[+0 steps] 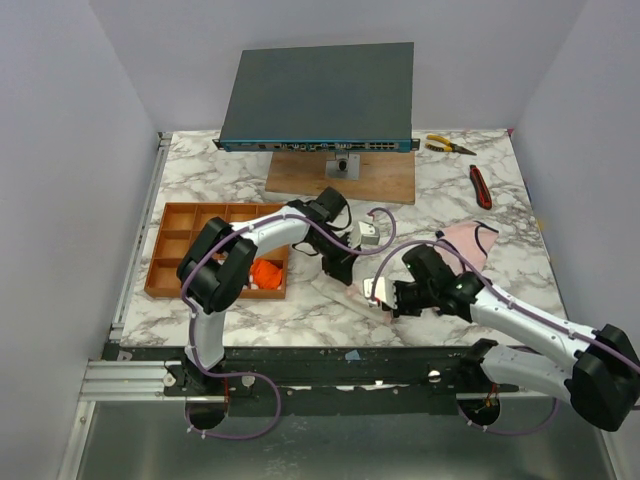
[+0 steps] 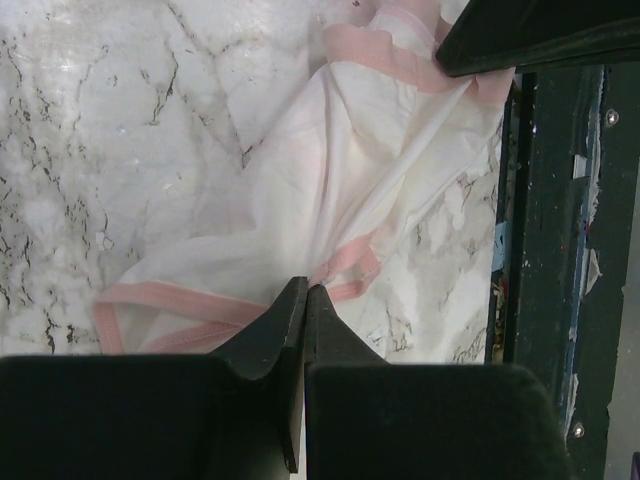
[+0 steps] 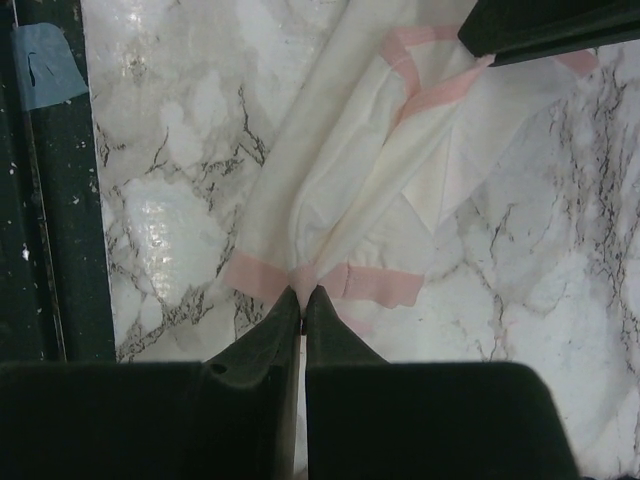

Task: Roll the underwear
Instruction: Fold the underwear at the center of the board.

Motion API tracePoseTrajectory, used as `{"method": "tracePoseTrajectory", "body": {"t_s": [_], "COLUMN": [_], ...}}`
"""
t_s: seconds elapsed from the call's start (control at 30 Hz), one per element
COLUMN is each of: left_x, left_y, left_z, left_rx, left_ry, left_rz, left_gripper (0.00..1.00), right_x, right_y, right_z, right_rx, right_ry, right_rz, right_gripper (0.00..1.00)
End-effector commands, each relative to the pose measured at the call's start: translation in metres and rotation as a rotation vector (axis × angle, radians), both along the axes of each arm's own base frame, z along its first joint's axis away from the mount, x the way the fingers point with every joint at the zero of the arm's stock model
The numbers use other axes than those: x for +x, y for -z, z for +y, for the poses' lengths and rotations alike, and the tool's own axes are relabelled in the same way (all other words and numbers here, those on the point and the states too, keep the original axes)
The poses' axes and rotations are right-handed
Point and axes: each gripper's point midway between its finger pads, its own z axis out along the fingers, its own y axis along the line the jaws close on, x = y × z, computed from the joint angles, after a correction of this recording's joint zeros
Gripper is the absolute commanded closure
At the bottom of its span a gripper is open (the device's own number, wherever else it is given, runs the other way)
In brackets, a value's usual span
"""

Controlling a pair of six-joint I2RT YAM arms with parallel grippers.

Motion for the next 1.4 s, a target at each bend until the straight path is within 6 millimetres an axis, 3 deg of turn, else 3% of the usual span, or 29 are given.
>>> {"method": "tracePoseTrajectory", "body": {"t_s": [0.0, 0.4, 0.53, 0.73, 1.0, 1.37], "left_x": [0.002, -0.009, -0.007, -0.009, -0.017, -0.027], "left_y": [-0.015, -0.006, -0.009, -0.002, 0.001, -0.006], "left_z": [-0.001, 0.006, 0.003, 0.005, 0.006, 0.013], "left_rx": [-0.013, 0.026, 0.050, 0.086, 0.104, 0.128], "left_ry": [0.024, 0.034, 0.016, -0.010, -0.029, -0.021], "left_rz": [-0.065, -0.046, -0.021, 0.007, 0.032, 0.032], "left_gripper": [1.00, 1.00, 1.00, 1.00, 0.96, 0.88], "right_x": [-0.009, -0.018, -0.018, -0.018, 0.000, 0.003], "right_y": [0.013, 0.029, 0.034, 0.034, 0.002, -0.031], "right_z": [-0.005, -0.006, -0.009, -0.005, 0.005, 0.023], "right_rx": [-0.053, -0.117, -0.139, -0.130, -0.056, 0.013], "right_ry": [-0.015, -0.058, -0.061, -0.067, -0.003, -0.008], "right_rz": [0.023, 0.031, 0.029, 0.035, -0.057, -0.033], "right_gripper": [0.94, 0.88, 0.81, 0.79, 0.80, 0.80]}}
